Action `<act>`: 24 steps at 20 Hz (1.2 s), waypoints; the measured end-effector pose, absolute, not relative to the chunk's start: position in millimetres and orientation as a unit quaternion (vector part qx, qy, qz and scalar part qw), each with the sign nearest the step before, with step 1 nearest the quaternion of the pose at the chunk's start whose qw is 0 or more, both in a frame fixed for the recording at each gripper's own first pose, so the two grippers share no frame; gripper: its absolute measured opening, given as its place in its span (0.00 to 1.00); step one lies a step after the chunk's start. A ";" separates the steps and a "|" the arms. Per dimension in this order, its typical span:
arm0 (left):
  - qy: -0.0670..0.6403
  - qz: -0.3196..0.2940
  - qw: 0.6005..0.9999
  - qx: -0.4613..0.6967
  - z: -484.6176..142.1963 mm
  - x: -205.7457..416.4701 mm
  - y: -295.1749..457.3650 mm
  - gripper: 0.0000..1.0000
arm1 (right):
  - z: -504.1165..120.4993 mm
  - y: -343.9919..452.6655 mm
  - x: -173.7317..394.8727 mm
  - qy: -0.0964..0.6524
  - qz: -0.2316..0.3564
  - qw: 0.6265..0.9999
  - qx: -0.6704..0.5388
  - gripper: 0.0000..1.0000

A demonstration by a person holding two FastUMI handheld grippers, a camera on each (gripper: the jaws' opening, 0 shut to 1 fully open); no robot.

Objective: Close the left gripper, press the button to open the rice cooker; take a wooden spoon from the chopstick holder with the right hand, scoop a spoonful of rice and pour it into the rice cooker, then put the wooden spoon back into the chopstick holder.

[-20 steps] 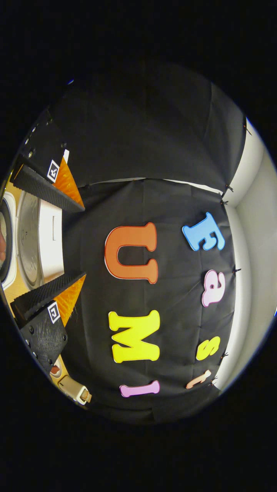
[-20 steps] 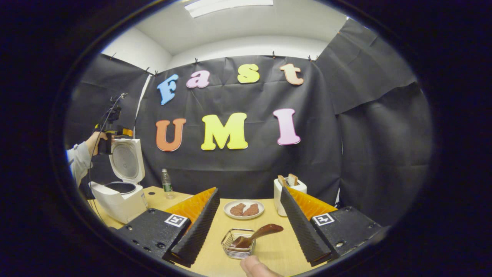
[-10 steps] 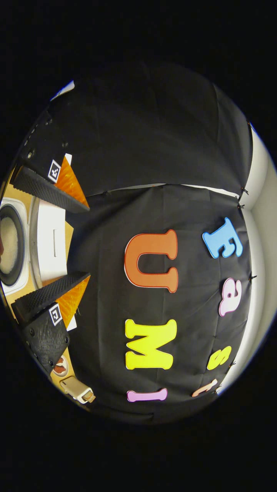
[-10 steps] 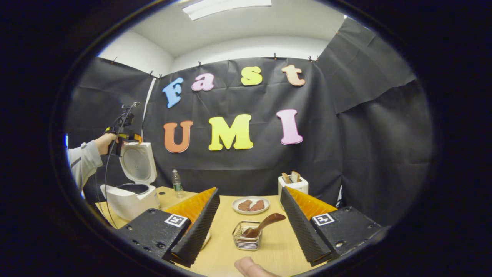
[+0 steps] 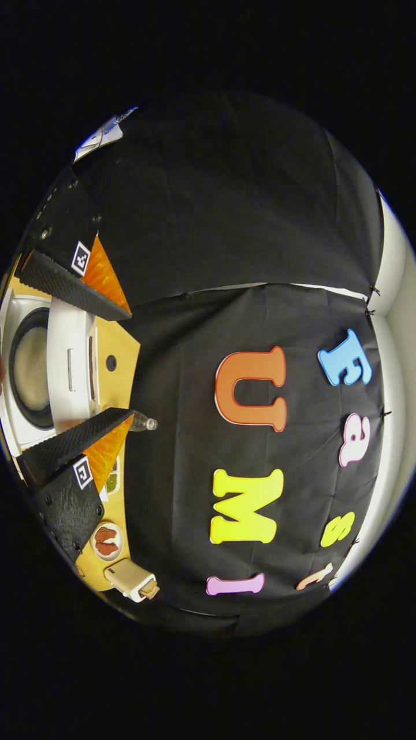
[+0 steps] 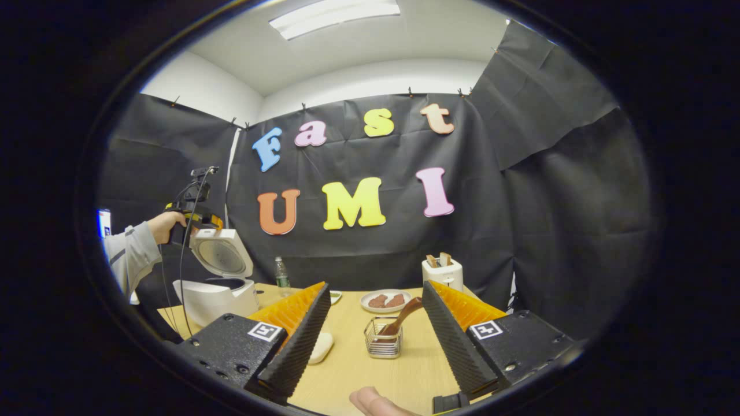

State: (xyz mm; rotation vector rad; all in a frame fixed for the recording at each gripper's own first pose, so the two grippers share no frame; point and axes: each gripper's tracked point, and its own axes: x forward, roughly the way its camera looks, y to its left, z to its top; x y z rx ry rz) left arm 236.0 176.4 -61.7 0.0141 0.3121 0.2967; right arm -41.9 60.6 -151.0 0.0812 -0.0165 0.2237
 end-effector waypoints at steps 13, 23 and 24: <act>0.326 0.120 0.938 -0.009 -182.6 151.8 151.9 0.99 | -130.8 48.1 -102.7 -0.043 0.107 0.993 0.032 1.00; 0.304 0.119 0.945 -0.007 -199.8 145.2 147.6 0.99 | -126.7 77.4 -118.7 -0.048 0.127 0.991 0.012 1.00; 0.298 0.117 0.947 0.000 -200.6 145.6 147.5 0.99 | -127.6 77.4 -117.4 -0.045 0.126 0.991 0.013 1.00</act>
